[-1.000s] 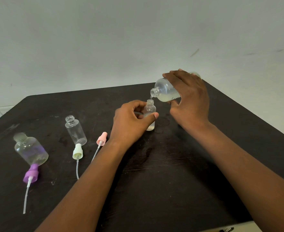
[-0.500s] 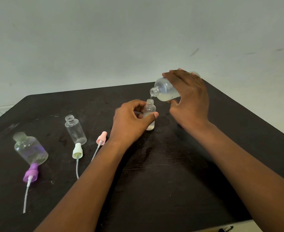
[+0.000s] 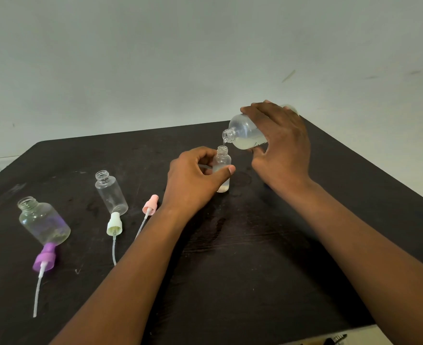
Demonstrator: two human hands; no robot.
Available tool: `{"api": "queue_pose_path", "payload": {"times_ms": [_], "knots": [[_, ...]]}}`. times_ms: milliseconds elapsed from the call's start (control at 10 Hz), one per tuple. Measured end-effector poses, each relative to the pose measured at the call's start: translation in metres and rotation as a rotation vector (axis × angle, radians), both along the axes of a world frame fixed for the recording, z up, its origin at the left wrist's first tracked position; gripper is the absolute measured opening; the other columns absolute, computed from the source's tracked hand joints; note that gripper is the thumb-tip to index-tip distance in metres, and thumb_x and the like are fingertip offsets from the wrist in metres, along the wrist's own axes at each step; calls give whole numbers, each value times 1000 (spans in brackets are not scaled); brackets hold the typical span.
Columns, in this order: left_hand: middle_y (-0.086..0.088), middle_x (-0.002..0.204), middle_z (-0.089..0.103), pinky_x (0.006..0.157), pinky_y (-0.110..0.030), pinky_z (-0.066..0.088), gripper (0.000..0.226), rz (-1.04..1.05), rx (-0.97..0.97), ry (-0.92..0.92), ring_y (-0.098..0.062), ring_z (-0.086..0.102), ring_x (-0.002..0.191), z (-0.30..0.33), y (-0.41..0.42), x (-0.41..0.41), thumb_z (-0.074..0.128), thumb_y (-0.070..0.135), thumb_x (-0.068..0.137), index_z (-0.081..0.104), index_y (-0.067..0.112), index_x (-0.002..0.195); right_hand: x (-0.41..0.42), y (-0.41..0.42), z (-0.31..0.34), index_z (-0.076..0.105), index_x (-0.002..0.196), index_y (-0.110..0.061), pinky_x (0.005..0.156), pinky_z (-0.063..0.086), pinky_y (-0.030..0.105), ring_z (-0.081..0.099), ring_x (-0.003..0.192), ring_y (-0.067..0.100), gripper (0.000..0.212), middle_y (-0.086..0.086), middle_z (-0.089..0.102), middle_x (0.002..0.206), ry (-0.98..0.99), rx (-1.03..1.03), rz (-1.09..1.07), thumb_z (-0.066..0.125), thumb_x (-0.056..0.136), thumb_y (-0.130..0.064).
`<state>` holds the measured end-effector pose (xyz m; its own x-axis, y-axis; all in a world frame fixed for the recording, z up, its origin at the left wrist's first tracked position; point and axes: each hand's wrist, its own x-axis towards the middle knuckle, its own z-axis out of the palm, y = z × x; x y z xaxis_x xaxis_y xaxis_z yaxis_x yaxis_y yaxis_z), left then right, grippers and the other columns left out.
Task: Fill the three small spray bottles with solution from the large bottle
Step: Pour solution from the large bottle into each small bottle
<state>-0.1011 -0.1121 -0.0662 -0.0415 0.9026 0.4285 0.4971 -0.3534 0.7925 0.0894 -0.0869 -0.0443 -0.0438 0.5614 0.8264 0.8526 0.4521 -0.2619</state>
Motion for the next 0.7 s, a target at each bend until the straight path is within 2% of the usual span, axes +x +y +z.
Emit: {"api": "queue_pose_path", "payload": {"times_ms": [300,700], "knots": [[15,88,76,74,-21,54,25,-2,7,1,-5,72,77,-1,0,0,90,40,82,80,29,102,0,0,1,64,139,-24,121,34,47,52,141,21,78,-3,63,141,-4,-8,-3,76,68,7],[18,84,74,71,-17,50,21,0,7,7,-3,71,74,-1,1,0,90,41,81,77,35,97,0,0,1,64,138,-24,121,35,47,52,141,22,76,-3,64,140,-8,0,-4,76,69,6]]}}
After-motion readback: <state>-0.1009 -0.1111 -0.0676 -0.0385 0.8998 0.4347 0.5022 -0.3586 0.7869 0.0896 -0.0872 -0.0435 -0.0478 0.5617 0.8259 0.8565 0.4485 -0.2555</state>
